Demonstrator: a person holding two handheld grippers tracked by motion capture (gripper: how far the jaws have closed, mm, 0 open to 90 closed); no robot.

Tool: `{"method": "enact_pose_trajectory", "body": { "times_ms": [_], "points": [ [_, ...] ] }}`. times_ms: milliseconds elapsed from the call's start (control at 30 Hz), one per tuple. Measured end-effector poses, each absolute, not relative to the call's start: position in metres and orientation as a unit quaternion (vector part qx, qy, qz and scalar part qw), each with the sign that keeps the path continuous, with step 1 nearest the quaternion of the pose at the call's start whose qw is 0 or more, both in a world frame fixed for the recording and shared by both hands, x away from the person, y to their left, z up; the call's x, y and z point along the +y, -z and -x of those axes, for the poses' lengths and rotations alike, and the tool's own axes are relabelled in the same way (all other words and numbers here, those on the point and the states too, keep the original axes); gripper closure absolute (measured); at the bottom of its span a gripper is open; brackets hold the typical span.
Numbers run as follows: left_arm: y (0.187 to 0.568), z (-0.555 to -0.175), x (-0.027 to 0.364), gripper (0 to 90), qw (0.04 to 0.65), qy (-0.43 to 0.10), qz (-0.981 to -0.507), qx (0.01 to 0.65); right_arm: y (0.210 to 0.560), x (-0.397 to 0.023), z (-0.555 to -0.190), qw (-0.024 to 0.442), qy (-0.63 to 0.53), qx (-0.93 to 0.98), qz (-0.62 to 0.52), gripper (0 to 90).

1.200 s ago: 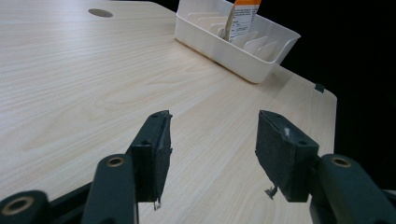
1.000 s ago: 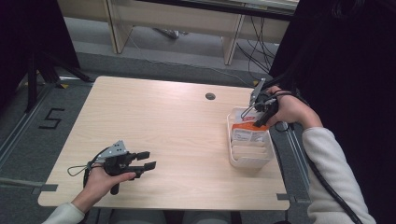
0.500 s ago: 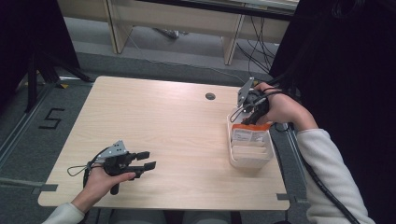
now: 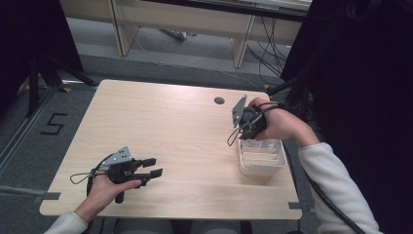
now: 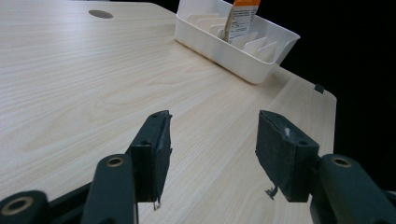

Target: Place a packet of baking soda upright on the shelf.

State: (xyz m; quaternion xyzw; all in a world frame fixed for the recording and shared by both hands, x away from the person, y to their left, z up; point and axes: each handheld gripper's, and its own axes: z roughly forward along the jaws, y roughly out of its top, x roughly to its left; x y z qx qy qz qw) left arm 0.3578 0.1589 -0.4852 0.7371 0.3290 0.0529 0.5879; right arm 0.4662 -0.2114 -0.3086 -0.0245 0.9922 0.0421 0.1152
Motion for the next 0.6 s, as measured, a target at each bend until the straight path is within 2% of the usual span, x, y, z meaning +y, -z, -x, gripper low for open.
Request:
{"method": "enact_pose_trajectory", "body": {
  "times_ms": [133, 233, 300, 600],
  "points": [
    [0.485, -0.359, 0.159, 44.6, 0.589, -0.057, -0.741, 0.317, 0.33, -0.201, -0.448, 0.079, -0.031, 0.996, 0.016, 86.9],
    [0.485, -0.357, 0.159, 44.5, 0.587, -0.055, -0.737, 0.331, 0.349, -0.194, -0.436, 0.064, -0.037, 0.996, 0.053, 88.7],
    [0.485, -0.357, 0.159, 44.6, 0.587, -0.054, -0.737, 0.33, 0.361, -0.192, -0.421, 0.053, -0.031, 0.998, 0.017, 88.8],
    [0.485, -0.358, 0.159, 44.6, 0.588, -0.056, -0.739, 0.323, 0.409, -0.186, -0.383, 0.041, -0.042, 0.998, 0.029, 82.8]
  ]
}}
